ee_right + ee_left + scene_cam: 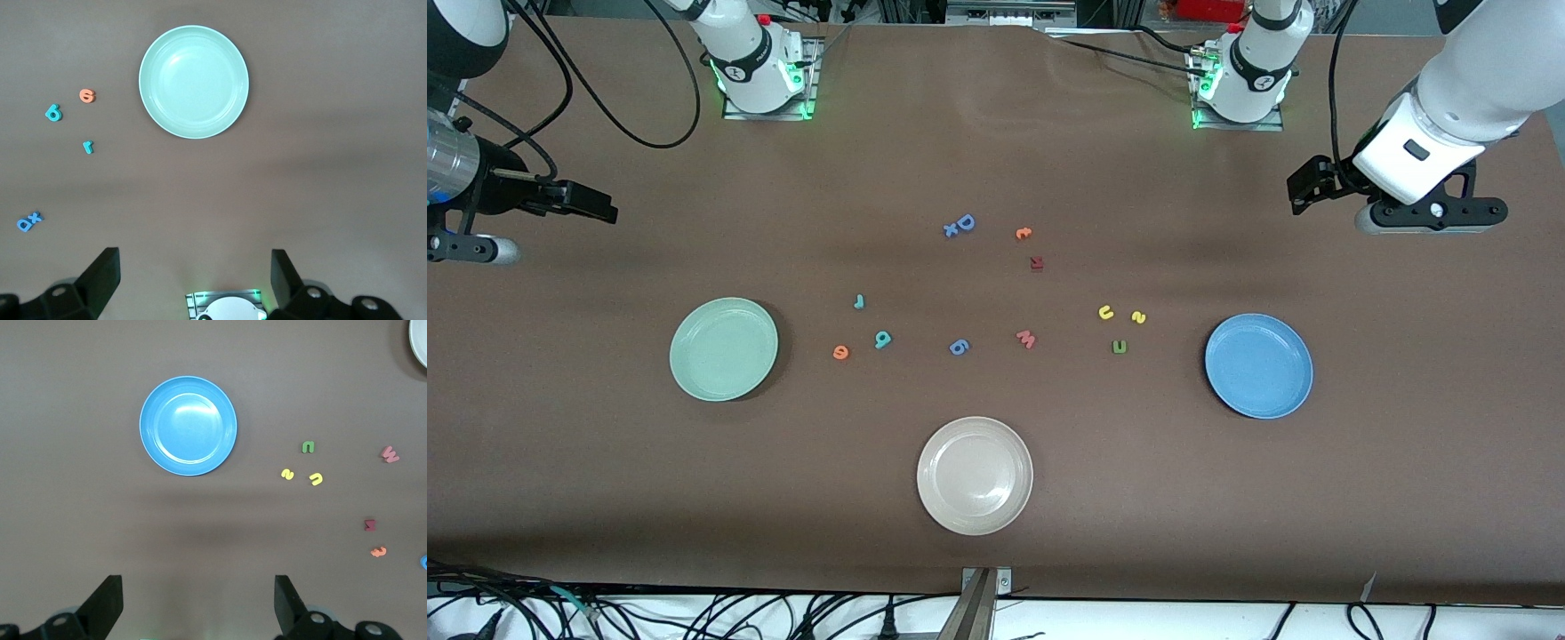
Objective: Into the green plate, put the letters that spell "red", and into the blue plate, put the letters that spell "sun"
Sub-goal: 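Reach both grippers down to the green u and orange 6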
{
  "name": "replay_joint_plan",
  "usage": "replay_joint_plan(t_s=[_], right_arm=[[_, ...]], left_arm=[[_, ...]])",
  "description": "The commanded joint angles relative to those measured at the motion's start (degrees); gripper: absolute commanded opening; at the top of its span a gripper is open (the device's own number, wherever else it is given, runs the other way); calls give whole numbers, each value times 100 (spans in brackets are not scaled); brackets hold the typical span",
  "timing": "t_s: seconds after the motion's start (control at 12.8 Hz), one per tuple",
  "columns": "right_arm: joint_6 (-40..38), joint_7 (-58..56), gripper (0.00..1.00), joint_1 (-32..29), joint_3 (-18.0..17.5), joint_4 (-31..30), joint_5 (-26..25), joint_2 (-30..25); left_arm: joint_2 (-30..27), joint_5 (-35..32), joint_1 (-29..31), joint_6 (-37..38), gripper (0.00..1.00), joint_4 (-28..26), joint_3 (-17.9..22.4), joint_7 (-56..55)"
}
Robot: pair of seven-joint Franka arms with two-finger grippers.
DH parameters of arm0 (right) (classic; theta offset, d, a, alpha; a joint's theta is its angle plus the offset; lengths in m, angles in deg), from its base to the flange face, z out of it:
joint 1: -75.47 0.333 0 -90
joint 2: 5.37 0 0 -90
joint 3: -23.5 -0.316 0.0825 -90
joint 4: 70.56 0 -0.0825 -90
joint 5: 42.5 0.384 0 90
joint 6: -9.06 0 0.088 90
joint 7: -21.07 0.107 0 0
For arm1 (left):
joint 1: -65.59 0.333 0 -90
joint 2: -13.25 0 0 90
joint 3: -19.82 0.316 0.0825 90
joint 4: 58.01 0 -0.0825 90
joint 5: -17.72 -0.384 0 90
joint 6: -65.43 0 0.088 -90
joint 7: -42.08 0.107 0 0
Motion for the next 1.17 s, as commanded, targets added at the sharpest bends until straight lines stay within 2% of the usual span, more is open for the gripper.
replay_joint_plan(t_s=[0.0, 0.23, 0.39, 0.7, 0.94, 1.1], right_arm=[[211, 10, 100, 70, -42, 32, 165, 149], [640, 18, 100, 333, -42, 32, 191, 491], [1062, 245, 100, 649, -42, 40, 174, 825], [1792, 904, 100, 1186, -51, 101, 183, 1685], [2390, 1737, 100, 1607, -51, 637, 279, 2669], [2960, 2170, 100, 1749, -51, 568, 323, 2996]], left_arm=[[262, 140, -96, 101, 100, 153, 2, 109], [1121, 113, -227, 57, 100, 634, -112, 117], [1745, 105, -533, -169, 100, 942, -112, -5], [2573, 78, -781, -1592, 100, 812, -112, -136], [3249, 69, -887, -2541, 100, 777, -112, -567], [3540, 69, -887, -3095, 100, 628, -112, -734]])
